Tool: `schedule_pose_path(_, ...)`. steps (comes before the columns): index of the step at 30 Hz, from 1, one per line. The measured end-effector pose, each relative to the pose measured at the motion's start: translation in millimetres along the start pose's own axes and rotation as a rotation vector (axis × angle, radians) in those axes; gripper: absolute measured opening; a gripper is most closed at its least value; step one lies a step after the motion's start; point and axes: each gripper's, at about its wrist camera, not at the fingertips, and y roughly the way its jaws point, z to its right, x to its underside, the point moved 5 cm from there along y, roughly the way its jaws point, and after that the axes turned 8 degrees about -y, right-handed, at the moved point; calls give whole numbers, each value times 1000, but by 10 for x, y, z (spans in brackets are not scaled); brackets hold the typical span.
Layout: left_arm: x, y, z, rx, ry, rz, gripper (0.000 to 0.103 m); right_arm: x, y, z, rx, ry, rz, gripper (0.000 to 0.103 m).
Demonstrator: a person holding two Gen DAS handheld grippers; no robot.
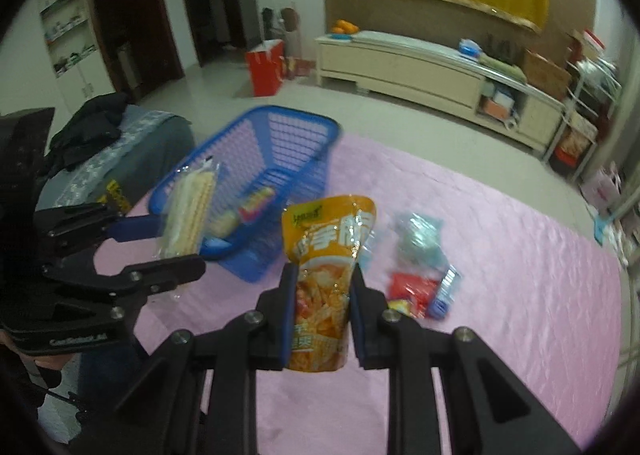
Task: Organize snacks
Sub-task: 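Lift both snacks and carry them over the blue basket, then open the right tool to drop the noodle pouch while the left tool drops the cracker pack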
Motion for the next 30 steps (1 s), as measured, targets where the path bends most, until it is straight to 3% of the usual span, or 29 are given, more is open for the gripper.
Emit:
schedule_pose_path(6,-118,-232,-615,-57,-56,41,48,-335,232,-359,-49,-51,8,28)
schedule_pose_path(13,-150,-348,-1218,-101,-137,53,48,-501,622,-705,-91,-95,-36,28)
schedule_pose_path(22,-62,-244,-1522,-108,-186,34,48,-485,1042,-853,-78,-149,-99,29)
schedule_pose_path(26,-31,-186,-1587,-108,-208,28,48,-486,1191,-843,-78,-130,-140,45)
schedule_pose_path(28,-9,-176,-1601,-108,-213,22,48,-462,1202,-836,-82,-120,-156,61)
schedule_pose_path(30,4,-176,-1589,-112,-209,18,48,-435,1179,-849,-82,-127,-165,71)
